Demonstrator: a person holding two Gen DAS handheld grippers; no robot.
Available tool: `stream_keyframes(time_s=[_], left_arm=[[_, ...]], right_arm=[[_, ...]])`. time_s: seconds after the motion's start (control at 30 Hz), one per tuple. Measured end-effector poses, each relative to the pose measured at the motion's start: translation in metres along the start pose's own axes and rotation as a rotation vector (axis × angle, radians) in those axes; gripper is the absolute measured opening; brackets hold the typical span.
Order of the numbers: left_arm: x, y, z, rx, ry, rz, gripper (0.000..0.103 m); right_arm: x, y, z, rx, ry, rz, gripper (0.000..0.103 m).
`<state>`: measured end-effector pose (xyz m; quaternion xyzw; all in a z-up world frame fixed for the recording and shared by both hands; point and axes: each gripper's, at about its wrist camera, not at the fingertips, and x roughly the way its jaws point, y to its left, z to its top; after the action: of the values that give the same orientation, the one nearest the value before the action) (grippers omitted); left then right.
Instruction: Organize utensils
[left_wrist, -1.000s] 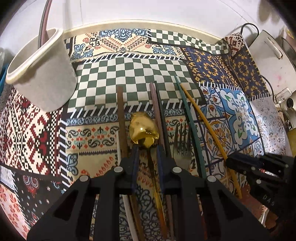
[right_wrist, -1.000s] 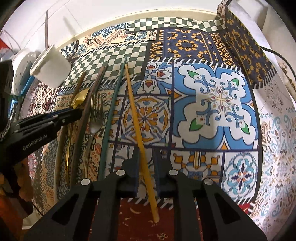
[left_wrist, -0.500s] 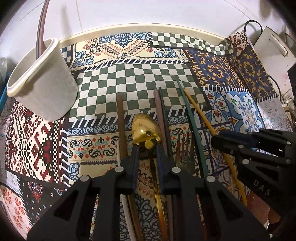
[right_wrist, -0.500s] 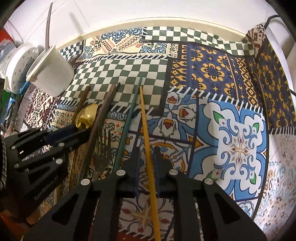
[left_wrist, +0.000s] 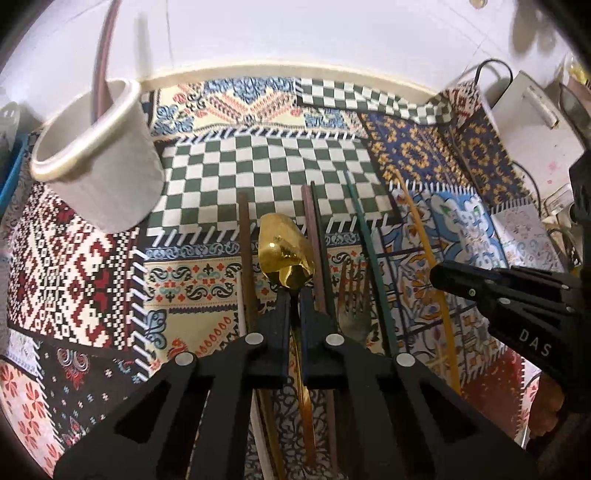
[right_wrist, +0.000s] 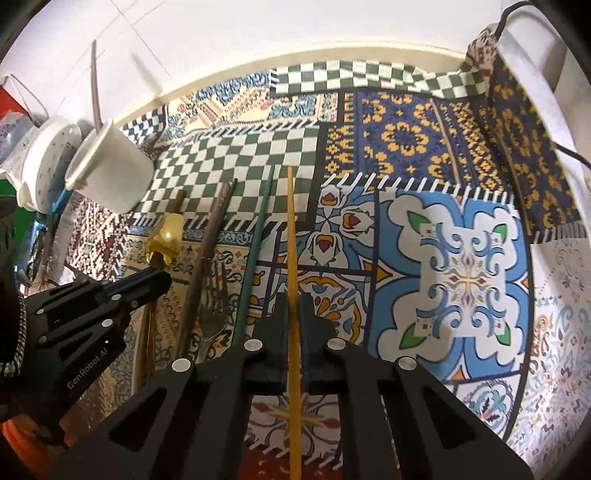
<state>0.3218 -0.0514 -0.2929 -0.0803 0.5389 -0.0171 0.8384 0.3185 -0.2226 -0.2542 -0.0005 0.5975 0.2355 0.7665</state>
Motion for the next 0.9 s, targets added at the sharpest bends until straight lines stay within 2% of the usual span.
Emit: stream_keyframes(time_s=[0.23, 0.6, 0.9], left_arm=[[-0.033, 0.001, -0.004, -0.020, -0.069, -0.017, 0.003], [-0.087, -0.008, -0.019, 0.011, -0.187, -0.008, 0.002], [-0.121, -0.010, -0.023, 0.015, -0.277, -0.009, 0.000]], right_arm=[[-0.029, 0.004, -0.012, 0.017, -0.075, 0.000, 0.005], [-0.080, 0.022, -0.028, 0.007, -0.207, 0.005, 0.005], [-0.111, 0.039, -0.028, -0.024, -0.281, 0.028, 0.005]])
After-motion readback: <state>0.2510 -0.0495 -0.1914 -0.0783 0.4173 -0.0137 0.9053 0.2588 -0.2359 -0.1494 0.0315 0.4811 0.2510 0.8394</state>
